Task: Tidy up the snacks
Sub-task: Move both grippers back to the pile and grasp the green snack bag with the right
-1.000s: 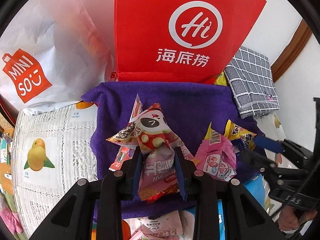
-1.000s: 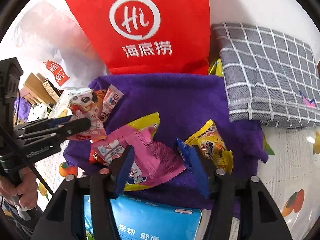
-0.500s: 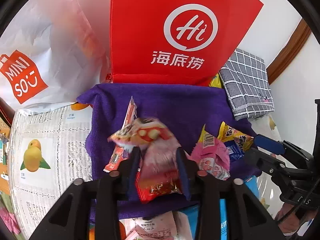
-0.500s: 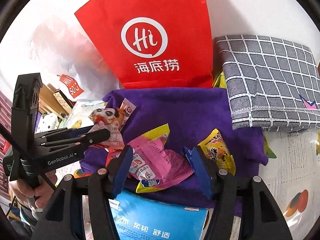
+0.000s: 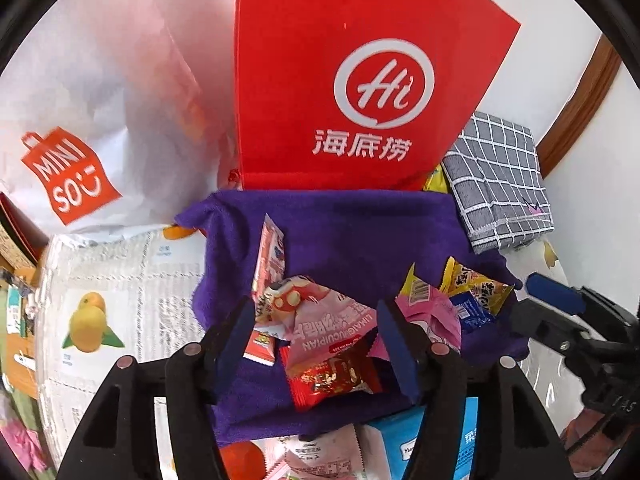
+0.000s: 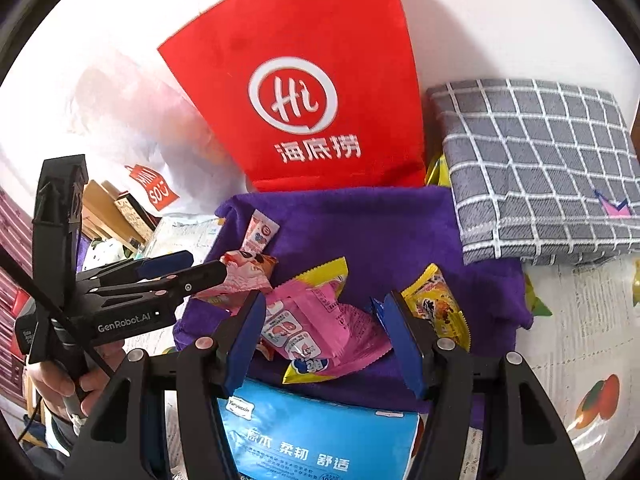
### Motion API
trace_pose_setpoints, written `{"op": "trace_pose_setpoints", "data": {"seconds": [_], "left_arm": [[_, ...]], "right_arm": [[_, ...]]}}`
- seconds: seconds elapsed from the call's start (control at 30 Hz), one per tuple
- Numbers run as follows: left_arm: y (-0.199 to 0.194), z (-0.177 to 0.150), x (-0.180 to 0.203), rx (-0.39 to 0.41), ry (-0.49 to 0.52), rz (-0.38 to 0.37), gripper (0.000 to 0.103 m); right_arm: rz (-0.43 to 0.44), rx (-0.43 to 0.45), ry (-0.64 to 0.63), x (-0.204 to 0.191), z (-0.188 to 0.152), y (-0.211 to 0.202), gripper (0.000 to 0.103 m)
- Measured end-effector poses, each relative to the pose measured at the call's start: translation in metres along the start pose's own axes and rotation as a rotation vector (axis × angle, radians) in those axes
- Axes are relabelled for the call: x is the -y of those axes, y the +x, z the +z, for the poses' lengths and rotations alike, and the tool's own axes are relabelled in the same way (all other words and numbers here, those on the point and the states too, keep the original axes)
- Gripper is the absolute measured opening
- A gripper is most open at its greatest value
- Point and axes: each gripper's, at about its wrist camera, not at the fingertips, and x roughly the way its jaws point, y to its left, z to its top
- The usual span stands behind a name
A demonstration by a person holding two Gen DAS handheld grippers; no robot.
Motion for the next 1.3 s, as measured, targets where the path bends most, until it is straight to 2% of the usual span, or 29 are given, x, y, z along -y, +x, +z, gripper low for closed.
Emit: {"op": "trace_pose_setpoints", "data": {"seconds": [0.23, 0.4, 0.63, 0.77, 0.87, 1.03, 1.17, 1.3], "left_arm": [[-0.022, 0.001, 0.003, 0.049, 0.008, -0.024, 0.064], [-0.046, -0.004, 0.017, 0.089, 0.061, 0.005, 0.065], [-0.085, -0.025, 0.005, 0.108, 0.041, -0.013, 0.066], [-0.106, -0.045, -0.007, 0.115, 0.017, -0.02, 0.066], [-0.114, -0.06, -0.017, 0.107, -0.005, -0.006, 0.066], [-0.123, -0.09, -0.031, 0.089, -0.022, 0.014, 0.066], [-0.123, -0.112, -0.044, 0.067, -0.031, 0.035, 0.066], [-0.121, -0.128, -0.055, 0.048, -0.047, 0.043, 0.066]], "right_arm": [[0.002, 0.084, 0.038, -0.003, -0.013, -0.035, 0.061], [-0.053, 0.089, 0.019, -0.008, -0.041, -0.061, 0.06], [-0.092, 0.105, 0.003, -0.019, -0.088, -0.092, 0.057], [-0.11, 0.065, -0.024, -0.036, -0.116, -0.09, 0.048], [-0.066, 0.04, -0.026, -0.046, -0.134, -0.085, 0.048], [-0.056, 0.01, -0.04, -0.062, -0.162, -0.068, 0.048], [-0.048, -0.002, -0.049, -0.075, -0.178, -0.05, 0.059], [-0.025, -0.029, -0.036, -0.081, -0.186, -0.03, 0.063]]}}
